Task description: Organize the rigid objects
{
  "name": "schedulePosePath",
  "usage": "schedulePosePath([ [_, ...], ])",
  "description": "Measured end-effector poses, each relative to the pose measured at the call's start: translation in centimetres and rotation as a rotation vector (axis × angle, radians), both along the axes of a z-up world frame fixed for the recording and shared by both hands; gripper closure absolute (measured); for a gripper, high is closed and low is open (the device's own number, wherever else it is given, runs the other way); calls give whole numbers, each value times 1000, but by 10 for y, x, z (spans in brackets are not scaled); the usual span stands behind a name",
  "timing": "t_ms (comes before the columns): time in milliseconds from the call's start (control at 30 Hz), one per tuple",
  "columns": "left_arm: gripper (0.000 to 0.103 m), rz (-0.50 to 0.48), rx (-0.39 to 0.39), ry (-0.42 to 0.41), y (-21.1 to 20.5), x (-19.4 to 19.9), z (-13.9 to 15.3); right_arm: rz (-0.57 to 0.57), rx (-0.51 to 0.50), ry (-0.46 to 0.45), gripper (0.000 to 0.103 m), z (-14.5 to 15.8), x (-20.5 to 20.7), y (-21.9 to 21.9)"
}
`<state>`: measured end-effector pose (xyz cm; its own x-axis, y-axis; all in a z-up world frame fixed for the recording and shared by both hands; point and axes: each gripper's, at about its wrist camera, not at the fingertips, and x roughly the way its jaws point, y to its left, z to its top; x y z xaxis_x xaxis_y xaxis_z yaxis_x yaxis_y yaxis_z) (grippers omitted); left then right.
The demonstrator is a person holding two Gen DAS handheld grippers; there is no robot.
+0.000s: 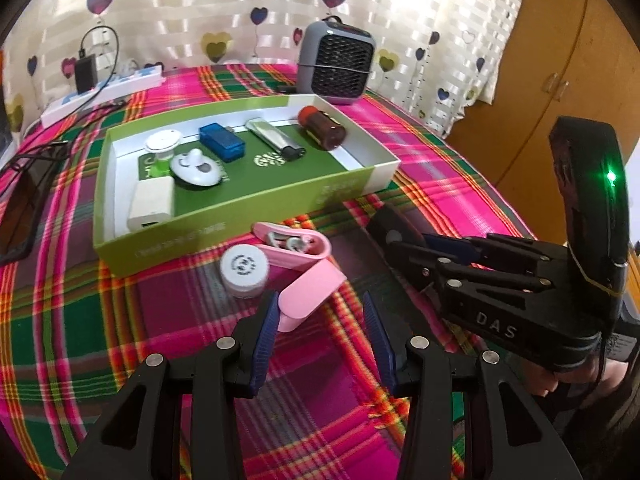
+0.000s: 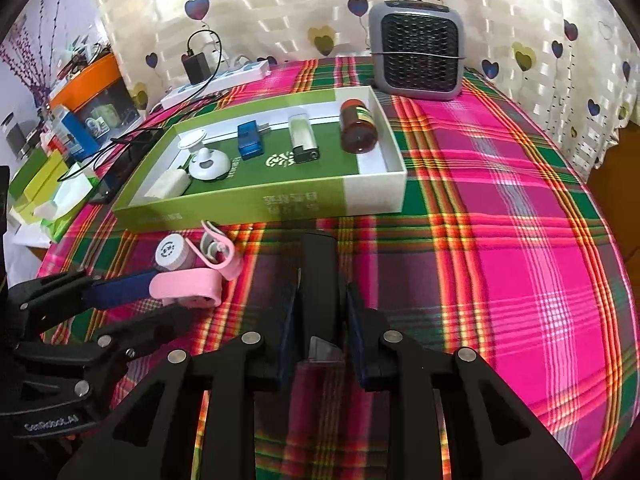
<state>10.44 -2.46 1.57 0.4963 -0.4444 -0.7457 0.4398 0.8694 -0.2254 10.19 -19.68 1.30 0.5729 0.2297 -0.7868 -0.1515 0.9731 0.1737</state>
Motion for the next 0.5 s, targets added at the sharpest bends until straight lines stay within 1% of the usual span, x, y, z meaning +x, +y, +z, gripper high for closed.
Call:
schedulePosePath([
  [267,61,-34,4,13,-14,-6,-1,1,11,2,78,-2,-2,-9],
  [500,61,13,46,22,-17,4,-6,2,19,-1,78,-2,-3,-13],
])
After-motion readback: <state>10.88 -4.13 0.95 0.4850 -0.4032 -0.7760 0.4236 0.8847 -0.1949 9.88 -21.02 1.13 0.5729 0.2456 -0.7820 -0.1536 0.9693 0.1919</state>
